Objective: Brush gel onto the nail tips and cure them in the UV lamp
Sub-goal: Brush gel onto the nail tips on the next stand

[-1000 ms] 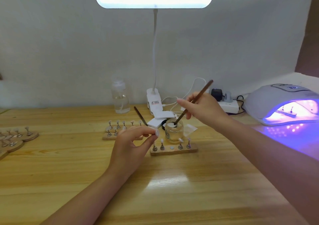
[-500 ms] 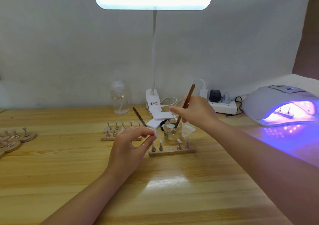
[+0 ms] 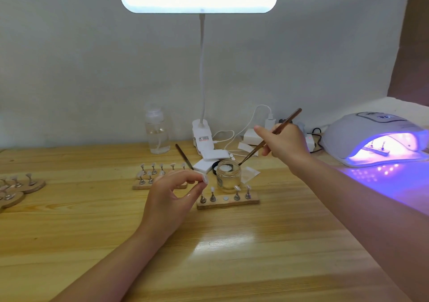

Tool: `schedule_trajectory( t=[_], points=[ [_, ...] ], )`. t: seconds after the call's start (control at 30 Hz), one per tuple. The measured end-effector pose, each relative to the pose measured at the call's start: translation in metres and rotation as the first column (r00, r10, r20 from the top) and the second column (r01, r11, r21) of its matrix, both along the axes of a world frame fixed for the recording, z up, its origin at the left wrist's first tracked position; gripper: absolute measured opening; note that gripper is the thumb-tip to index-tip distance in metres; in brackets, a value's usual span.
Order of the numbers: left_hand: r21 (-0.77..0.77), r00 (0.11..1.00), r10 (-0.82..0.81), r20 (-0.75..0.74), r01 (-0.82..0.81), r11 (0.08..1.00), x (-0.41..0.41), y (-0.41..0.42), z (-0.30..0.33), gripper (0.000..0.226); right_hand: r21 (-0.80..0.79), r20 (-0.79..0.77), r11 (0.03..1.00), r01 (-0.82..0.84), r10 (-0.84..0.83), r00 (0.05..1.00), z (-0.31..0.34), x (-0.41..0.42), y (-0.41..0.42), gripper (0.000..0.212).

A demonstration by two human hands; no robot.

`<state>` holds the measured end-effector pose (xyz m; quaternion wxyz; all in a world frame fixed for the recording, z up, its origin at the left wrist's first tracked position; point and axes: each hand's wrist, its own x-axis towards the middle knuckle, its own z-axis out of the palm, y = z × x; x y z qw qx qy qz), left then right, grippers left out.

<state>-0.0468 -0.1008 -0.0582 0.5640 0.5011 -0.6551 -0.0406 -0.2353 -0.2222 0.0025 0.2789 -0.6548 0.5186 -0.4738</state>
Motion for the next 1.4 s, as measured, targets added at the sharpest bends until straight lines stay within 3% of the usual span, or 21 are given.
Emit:
schedule_trajectory(
  t=[0.13,0.23,0.3,0.37,0.47,0.67,0.87,0.97,1.17,1.3,1.4],
  points=[
    [-0.013,1.000,0.012,-0.002,-0.012,1.000,0.000,-0.001,-0.001,0.020,-0.073,0.286,0.997,0.012,0.009,0.958,-0.003,0.002,0.019,0.036],
    [-0.012,1.000,0.016,0.012,-0.016,1.000,0.000,-0.002,-0.002,0.019,-0.240,0.427,0.969,-0.063,0.164,0.889,-0.016,0.008,0.047,0.032],
    [-0.017,1.000,0.010,0.015,-0.010,1.000,0.001,-0.002,-0.003,0.021,-0.361,0.387,0.920,-0.153,0.297,0.873,-0.031,0.012,0.066,0.029],
    [-0.018,1.000,0.001,0.020,-0.001,1.000,0.000,-0.002,-0.003,0.019,-0.488,0.225,0.841,-0.234,0.381,0.897,-0.046,0.013,0.078,0.025],
    [-0.015,0.999,-0.004,0.036,0.005,1.000,0.001,-0.002,-0.003,0.020,-0.578,0.038,0.765,-0.284,0.373,0.927,-0.054,0.014,0.085,0.026],
    [-0.005,0.998,0.010,0.066,-0.010,1.000,0.001,-0.002,-0.005,0.030,-0.526,0.083,0.801,-0.286,0.383,0.920,-0.055,0.016,0.092,0.031],
    [-0.023,0.997,0.017,0.073,-0.015,1.000,0.002,-0.003,-0.006,0.020,-0.610,-0.069,0.726,-0.317,0.349,0.934,-0.059,0.022,0.091,0.037],
    [-0.021,0.996,0.019,0.082,-0.018,1.000,0.003,-0.004,-0.007,0.018,-0.597,-0.046,0.726,-0.340,0.392,0.919,-0.063,0.019,0.091,0.047],
    [-0.007,0.997,0.014,0.078,-0.014,1.000,0.002,-0.006,-0.008,0.018,-0.604,-0.084,0.735,-0.308,0.326,0.942,-0.062,0.018,0.090,0.034],
    [0.001,0.998,0.007,0.061,-0.007,1.000,0.001,-0.005,-0.006,0.026,-0.568,-0.024,0.752,-0.336,0.393,0.919,-0.064,0.018,0.093,0.041],
    [0.009,0.998,0.004,0.064,-0.005,1.000,0.001,-0.005,-0.006,0.024,-0.614,-0.062,0.734,-0.290,0.322,0.945,-0.063,0.019,0.092,0.035]
  ],
)
